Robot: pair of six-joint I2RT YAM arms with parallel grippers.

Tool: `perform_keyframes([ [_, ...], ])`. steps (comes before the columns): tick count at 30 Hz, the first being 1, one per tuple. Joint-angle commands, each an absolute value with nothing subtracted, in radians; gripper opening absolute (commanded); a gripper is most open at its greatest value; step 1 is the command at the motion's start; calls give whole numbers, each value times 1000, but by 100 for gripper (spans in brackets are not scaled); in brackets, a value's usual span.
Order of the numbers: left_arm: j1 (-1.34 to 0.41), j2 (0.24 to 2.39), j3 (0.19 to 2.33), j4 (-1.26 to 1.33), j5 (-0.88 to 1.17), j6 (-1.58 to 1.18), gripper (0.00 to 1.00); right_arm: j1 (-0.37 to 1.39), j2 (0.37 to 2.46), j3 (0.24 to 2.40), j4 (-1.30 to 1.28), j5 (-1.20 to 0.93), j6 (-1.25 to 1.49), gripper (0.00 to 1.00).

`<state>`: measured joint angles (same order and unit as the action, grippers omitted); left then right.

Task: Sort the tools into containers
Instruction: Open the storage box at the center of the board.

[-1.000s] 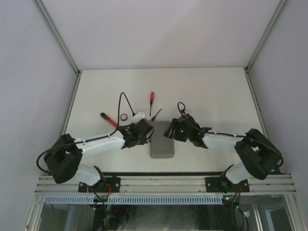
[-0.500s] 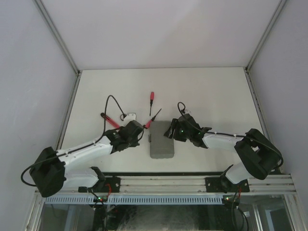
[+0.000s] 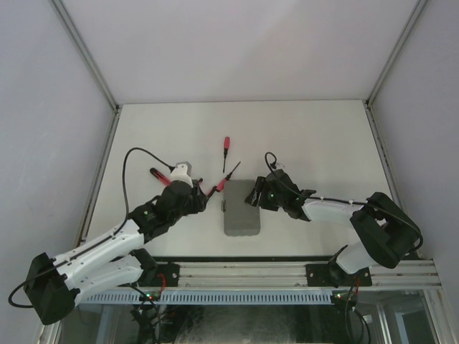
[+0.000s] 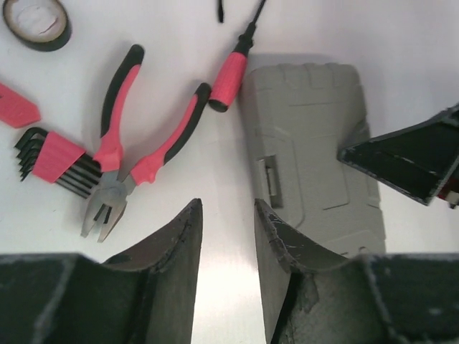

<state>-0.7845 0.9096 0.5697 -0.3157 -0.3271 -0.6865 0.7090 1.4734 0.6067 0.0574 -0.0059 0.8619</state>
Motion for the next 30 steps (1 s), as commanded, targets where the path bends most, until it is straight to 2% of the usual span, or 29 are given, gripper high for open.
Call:
perform_keyframes([
  [1,-764,854,520,-149,-262,-645,41,696,1516,542,-177,79,776,56],
  [8,-746,864,503,-96,-243,-643,50,699,1515,542,-182,78,775,57],
  [16,-746,971,519,-71,-194,-648,56,707,1519,543,-179,75,780,57],
  [30,-744,1178,541,17,-62,-666,43,715,1538,543,-174,73,782,57],
])
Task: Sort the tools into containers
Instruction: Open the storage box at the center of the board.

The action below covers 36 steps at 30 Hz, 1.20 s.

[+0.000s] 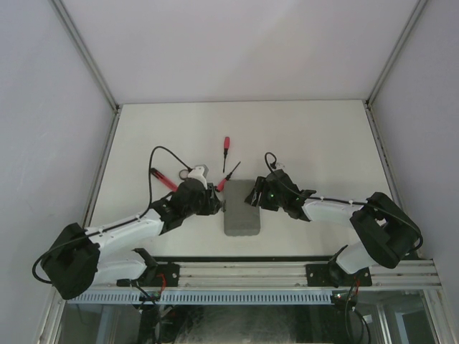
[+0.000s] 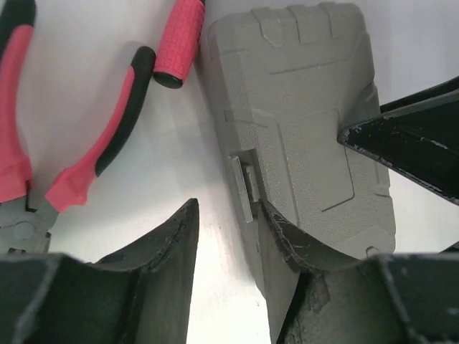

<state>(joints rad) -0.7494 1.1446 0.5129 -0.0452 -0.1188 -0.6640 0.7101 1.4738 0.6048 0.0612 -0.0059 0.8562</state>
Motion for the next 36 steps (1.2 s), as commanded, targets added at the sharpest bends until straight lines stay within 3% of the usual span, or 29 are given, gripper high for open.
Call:
perform_keyframes([
  [1,-744,1187,544,16,-62,-666,42,715,1537,542,-176,73,783,57],
  [15,-742,1243,567,18,-53,-667,40,721,1543,542,-169,69,785,57],
  [36,-725,1268,559,-30,-86,-667,24,727,1542,542,-170,69,785,57],
])
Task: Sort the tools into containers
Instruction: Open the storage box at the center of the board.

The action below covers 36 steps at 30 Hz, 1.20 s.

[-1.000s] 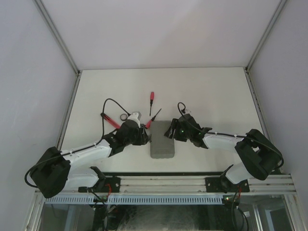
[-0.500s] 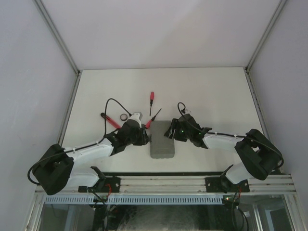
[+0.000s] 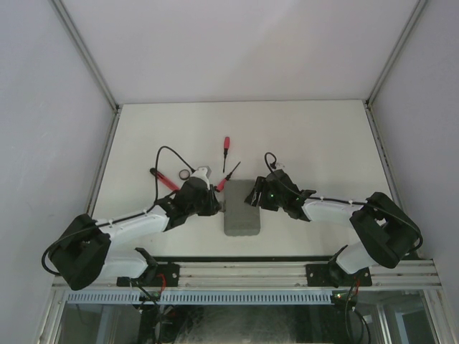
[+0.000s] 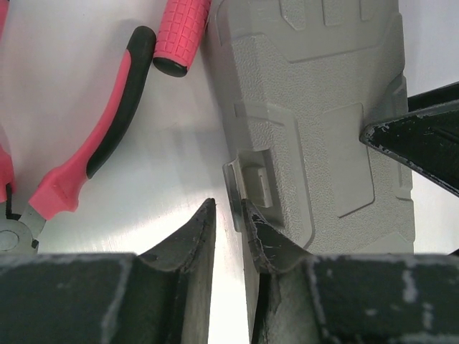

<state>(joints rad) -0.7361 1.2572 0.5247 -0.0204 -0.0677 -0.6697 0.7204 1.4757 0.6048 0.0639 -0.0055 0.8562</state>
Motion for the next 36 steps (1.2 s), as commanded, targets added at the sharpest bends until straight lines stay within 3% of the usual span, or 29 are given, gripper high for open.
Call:
perform_keyframes([
  [1,-725,1271,562,-34,-88,-667,23,727,1542,542,-170,68,786,57],
  [16,-719,1316,557,49,-12,-701,23,733,1560,558,-173,67,782,58],
  [28,-700,1237,469,153,4,-745,30,740,1567,558,-168,65,786,58],
  [36,-695,1266,466,163,20,-746,29,741,1567,560,-170,65,786,58],
])
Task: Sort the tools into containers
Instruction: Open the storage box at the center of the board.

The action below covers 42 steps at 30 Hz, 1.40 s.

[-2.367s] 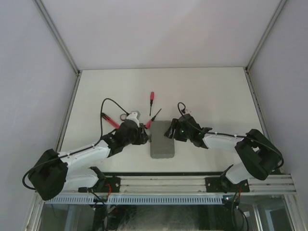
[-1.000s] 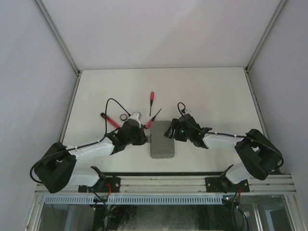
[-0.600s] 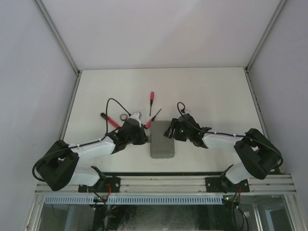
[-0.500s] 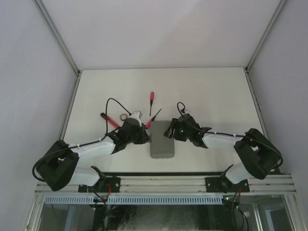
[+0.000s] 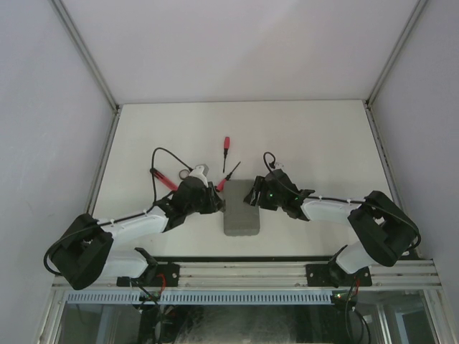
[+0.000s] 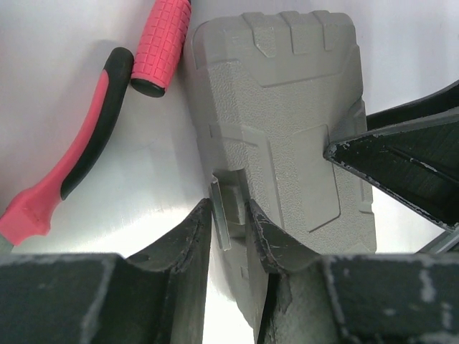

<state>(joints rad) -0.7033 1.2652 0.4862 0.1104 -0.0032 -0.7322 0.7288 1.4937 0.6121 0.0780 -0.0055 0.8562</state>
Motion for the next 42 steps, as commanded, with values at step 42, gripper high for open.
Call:
perform_keyframes([
  [42,-646,1219,382,197,28,-747,29,758,1597,590,-176,64,784,57],
])
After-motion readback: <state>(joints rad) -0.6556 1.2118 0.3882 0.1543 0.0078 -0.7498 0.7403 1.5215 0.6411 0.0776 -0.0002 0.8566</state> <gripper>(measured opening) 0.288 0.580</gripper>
